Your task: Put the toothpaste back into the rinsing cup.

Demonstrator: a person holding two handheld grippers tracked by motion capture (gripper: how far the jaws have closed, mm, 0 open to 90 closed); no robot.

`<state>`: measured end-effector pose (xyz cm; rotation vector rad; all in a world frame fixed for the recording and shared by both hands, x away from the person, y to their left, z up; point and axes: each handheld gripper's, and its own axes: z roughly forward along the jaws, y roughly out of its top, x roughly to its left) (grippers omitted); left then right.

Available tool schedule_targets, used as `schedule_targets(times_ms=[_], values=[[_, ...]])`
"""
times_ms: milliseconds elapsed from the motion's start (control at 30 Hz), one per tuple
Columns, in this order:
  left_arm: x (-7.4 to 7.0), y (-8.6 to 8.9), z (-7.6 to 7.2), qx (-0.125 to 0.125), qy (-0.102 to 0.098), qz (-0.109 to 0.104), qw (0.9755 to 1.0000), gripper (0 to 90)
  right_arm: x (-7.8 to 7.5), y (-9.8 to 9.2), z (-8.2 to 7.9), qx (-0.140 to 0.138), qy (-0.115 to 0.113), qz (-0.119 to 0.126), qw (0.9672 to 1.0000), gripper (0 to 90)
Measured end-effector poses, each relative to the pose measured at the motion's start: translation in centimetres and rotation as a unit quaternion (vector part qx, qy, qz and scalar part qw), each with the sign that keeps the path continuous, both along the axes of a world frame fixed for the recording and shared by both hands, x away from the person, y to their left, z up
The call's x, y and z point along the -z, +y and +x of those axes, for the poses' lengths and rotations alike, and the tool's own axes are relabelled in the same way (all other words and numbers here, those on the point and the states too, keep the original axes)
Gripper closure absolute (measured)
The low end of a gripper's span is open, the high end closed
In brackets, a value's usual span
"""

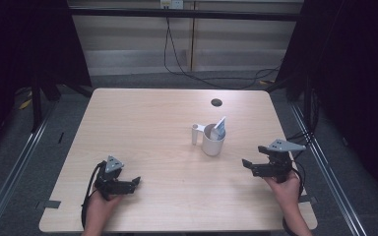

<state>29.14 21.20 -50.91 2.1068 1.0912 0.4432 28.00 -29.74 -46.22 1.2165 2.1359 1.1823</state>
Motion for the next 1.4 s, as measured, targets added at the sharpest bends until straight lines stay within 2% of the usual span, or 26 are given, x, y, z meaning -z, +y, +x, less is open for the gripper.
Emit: schedule_targets(times_ms=[300, 433, 833, 1400], values=[[0.0, 0.0, 0.0, 0.0, 0.0, 0.0, 1.0, 13.2, 1.3, -1.0, -1.0, 0.008, 0.009, -0.005, 0.9999, 14.5], [0.0, 0.0, 0.0, 0.0, 0.001, 0.0, 1.0, 13.2, 1.8, -1.3, -1.4, 0.005, 0.012, -0.019, 0.9997, 14.5], [0.0, 0.0, 0.0, 0.0, 0.001, 0.0, 1.0, 13.2, 3.0, -1.8, -2.2, -0.001, 0.028, -0.041, 0.9988, 14.6], [0.0, 0.0, 0.0, 0.0, 0.0, 0.0, 1.0, 13.2, 4.4, -2.4, -2.9, 0.006, 0.039, -0.052, 0.9979, 14.6]])
